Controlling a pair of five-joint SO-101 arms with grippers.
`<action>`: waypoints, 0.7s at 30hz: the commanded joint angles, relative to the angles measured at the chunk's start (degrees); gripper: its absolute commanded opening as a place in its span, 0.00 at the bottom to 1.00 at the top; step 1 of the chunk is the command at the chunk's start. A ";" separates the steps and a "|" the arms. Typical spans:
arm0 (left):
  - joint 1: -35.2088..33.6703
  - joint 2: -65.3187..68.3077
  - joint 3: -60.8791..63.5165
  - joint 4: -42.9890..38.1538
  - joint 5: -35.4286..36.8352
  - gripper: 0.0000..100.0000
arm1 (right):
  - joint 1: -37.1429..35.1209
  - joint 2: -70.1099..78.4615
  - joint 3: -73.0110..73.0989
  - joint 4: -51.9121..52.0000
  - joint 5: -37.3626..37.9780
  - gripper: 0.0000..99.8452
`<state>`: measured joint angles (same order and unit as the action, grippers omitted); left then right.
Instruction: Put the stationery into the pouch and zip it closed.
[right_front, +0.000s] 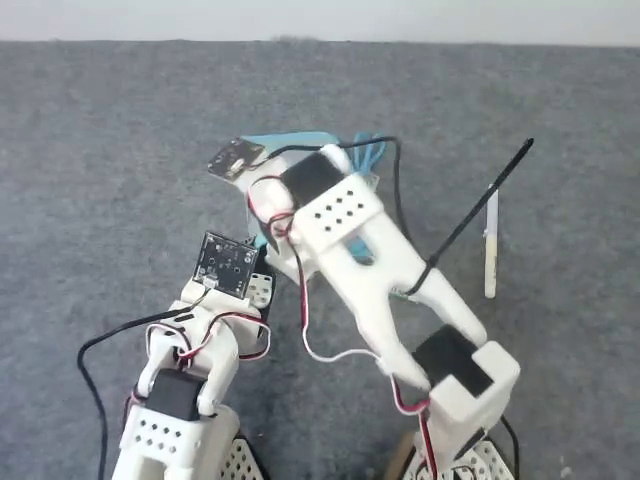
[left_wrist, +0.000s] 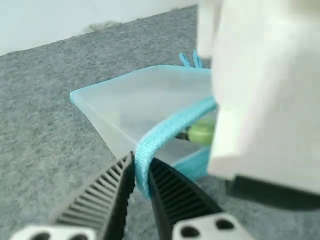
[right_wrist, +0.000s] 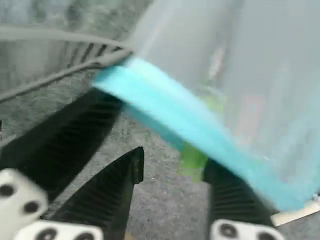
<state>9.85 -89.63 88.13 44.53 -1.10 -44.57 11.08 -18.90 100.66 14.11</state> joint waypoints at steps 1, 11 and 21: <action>1.14 -0.97 -0.57 -0.88 -0.53 0.01 | -1.01 -6.90 -2.55 2.07 2.11 0.23; 1.05 -0.97 -0.57 -0.62 -0.53 0.01 | 5.76 -16.57 -1.76 1.98 2.55 0.23; -3.34 -0.97 -0.57 -0.88 -0.53 0.01 | 36.88 -17.01 7.56 1.71 10.37 0.23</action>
<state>7.12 -89.63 88.13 44.53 -1.45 -15.47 -2.99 -12.92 100.66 20.70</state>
